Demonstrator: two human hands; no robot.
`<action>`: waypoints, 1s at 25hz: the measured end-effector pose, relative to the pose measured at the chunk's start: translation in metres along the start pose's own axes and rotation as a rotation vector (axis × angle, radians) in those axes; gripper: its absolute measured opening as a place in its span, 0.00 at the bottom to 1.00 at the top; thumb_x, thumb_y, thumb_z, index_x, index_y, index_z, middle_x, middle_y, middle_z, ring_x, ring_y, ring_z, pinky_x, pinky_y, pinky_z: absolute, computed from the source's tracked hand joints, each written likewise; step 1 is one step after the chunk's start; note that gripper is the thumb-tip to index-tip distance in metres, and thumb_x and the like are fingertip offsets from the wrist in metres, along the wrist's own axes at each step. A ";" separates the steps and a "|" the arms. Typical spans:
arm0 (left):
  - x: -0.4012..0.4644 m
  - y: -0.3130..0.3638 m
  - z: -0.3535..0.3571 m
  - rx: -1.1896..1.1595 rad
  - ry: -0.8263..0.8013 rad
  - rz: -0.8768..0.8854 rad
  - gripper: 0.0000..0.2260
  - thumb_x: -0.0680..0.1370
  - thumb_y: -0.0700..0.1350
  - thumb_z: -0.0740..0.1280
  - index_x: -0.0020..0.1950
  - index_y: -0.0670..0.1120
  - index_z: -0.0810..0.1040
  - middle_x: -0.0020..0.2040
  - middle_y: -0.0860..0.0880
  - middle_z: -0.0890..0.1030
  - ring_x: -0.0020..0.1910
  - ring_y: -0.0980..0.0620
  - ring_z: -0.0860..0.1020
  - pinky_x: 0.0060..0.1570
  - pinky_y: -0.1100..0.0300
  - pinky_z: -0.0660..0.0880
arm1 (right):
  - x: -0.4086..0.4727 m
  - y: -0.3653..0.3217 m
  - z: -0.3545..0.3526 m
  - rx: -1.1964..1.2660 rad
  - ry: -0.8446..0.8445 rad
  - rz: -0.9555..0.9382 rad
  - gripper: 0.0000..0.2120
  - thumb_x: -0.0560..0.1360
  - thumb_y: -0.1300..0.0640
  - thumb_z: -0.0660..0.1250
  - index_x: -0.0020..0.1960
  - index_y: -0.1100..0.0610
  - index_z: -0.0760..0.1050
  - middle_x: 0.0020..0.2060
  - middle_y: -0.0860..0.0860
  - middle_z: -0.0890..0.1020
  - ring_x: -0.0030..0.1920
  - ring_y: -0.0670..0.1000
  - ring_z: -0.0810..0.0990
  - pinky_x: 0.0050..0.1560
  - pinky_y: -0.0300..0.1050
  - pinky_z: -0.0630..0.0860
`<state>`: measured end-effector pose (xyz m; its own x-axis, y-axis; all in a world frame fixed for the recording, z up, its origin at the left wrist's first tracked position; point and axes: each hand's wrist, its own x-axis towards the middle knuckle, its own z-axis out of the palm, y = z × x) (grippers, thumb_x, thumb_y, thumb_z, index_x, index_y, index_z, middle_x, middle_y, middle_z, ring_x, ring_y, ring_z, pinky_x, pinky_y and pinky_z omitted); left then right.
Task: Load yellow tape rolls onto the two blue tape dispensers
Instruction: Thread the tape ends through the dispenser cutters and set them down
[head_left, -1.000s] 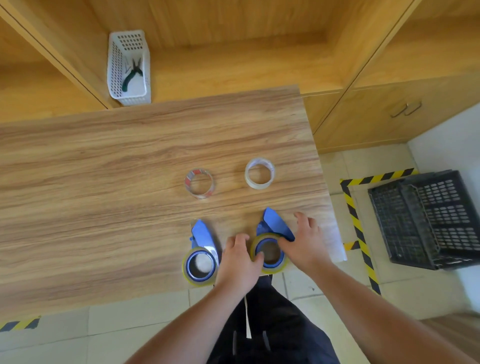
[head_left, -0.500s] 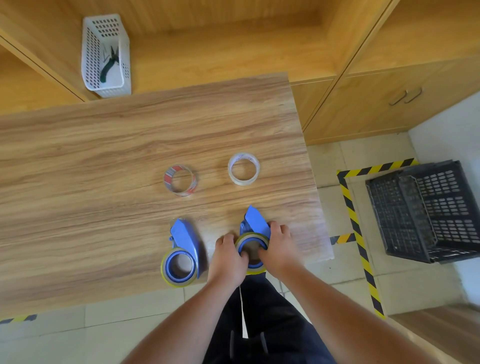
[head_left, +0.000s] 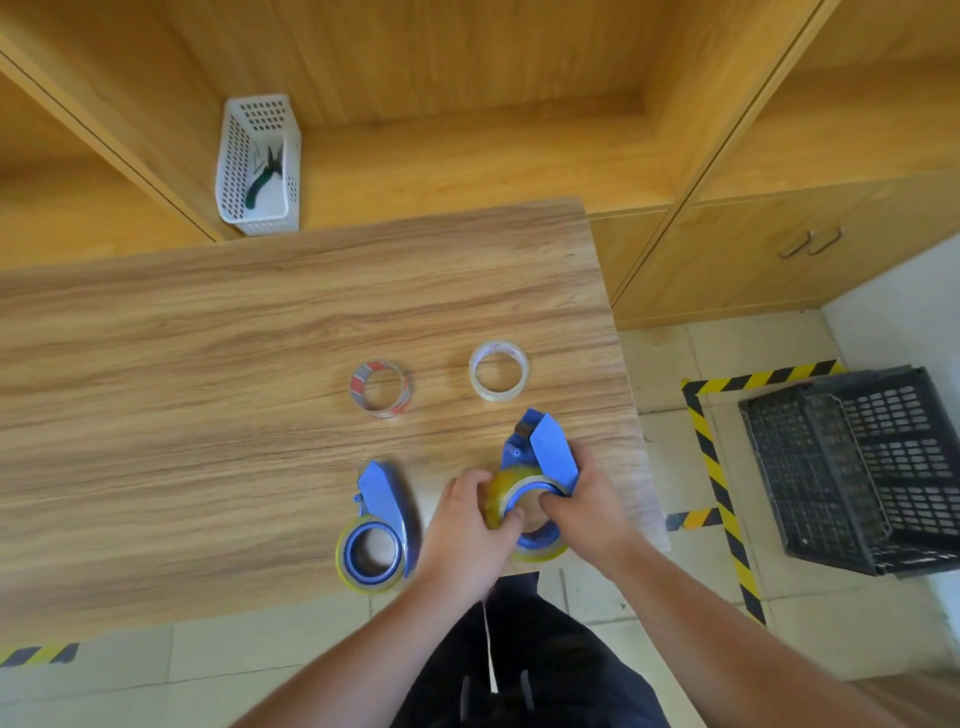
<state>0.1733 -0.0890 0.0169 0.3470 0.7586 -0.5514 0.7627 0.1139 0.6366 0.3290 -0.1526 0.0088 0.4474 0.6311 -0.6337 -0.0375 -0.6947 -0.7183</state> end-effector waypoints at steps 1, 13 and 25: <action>-0.005 0.006 -0.009 -0.041 -0.016 0.016 0.16 0.74 0.58 0.73 0.59 0.60 0.73 0.57 0.58 0.78 0.51 0.58 0.80 0.49 0.62 0.77 | -0.005 -0.005 -0.004 0.025 0.017 -0.028 0.25 0.71 0.69 0.69 0.63 0.48 0.73 0.47 0.46 0.85 0.46 0.48 0.85 0.47 0.48 0.81; -0.063 0.038 -0.051 -0.501 0.111 0.133 0.13 0.71 0.59 0.75 0.53 0.60 0.77 0.52 0.60 0.83 0.52 0.56 0.83 0.53 0.48 0.82 | -0.023 -0.045 -0.005 0.418 0.012 -0.224 0.11 0.67 0.69 0.67 0.49 0.66 0.79 0.40 0.66 0.83 0.40 0.60 0.83 0.46 0.56 0.79; -0.047 0.033 -0.127 -0.147 -0.227 0.501 0.18 0.69 0.61 0.76 0.58 0.63 0.83 0.50 0.62 0.71 0.49 0.60 0.74 0.53 0.68 0.68 | -0.039 -0.046 0.008 0.449 -0.555 -0.009 0.18 0.70 0.71 0.68 0.60 0.67 0.79 0.49 0.65 0.83 0.48 0.62 0.84 0.50 0.55 0.81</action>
<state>0.1128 -0.0393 0.1320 0.7682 0.5876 -0.2542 0.3960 -0.1241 0.9098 0.3064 -0.1431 0.0645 -0.0667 0.8016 -0.5941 -0.4533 -0.5548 -0.6977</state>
